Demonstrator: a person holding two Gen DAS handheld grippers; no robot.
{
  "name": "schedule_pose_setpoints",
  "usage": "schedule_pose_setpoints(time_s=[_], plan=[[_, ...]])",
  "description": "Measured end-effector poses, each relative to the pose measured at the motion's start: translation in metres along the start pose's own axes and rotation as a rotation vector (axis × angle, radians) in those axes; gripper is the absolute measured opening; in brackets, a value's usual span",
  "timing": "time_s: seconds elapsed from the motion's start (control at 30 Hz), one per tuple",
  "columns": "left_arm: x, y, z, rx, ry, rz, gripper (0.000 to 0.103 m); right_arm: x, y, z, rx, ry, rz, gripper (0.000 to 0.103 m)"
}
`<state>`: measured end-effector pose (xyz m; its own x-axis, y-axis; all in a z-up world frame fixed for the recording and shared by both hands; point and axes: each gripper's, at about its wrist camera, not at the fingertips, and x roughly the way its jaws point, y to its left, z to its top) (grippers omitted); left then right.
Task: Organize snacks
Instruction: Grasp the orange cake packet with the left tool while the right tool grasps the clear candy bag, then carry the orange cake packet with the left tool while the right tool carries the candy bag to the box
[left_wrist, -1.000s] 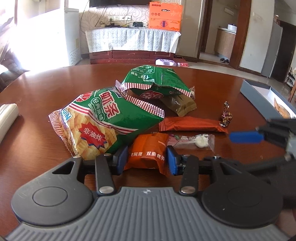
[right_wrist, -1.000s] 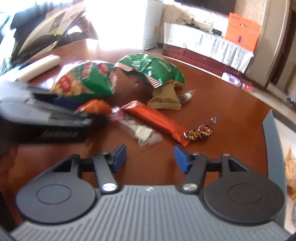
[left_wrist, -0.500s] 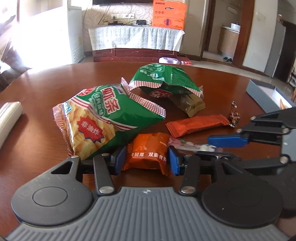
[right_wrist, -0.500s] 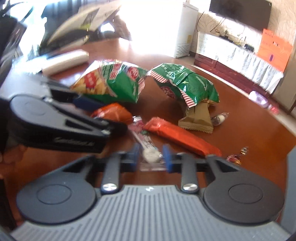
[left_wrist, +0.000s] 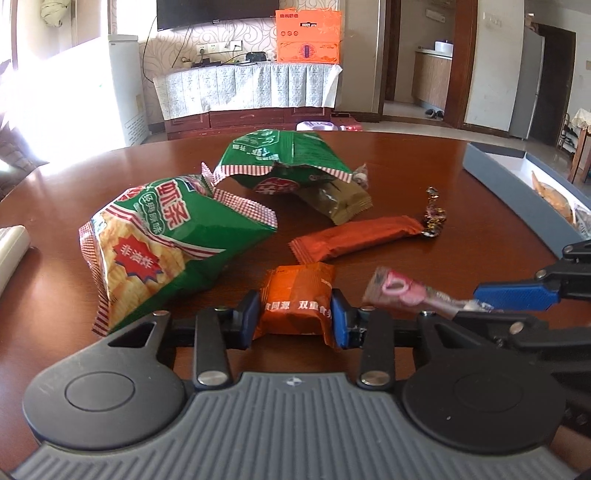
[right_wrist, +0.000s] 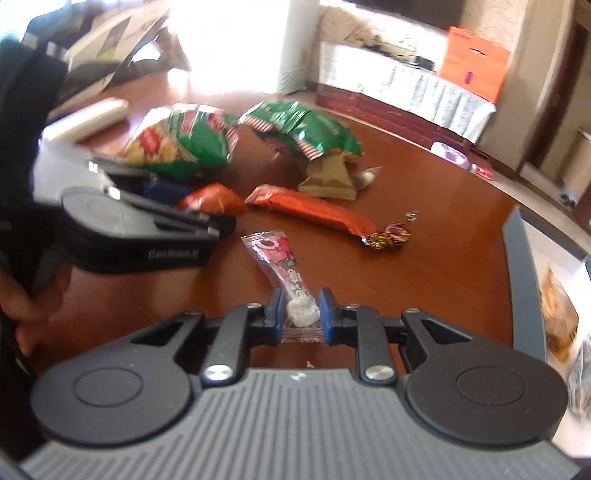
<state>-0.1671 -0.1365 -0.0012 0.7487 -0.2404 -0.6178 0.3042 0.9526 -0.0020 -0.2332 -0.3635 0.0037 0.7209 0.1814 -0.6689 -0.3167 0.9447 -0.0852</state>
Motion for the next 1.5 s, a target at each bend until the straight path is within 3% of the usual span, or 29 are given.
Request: schedule_pose_setpoints(time_s=[0.57,1.5], plan=[[-0.021,-0.024,0.013,0.035,-0.064,-0.007,0.042,-0.036,-0.021,0.005,0.092,-0.118,0.012,0.023],[-0.031,-0.117,0.041,0.119,-0.115,-0.065,0.042,-0.088,-0.08,-0.009,0.207,-0.24,-0.078,0.023]])
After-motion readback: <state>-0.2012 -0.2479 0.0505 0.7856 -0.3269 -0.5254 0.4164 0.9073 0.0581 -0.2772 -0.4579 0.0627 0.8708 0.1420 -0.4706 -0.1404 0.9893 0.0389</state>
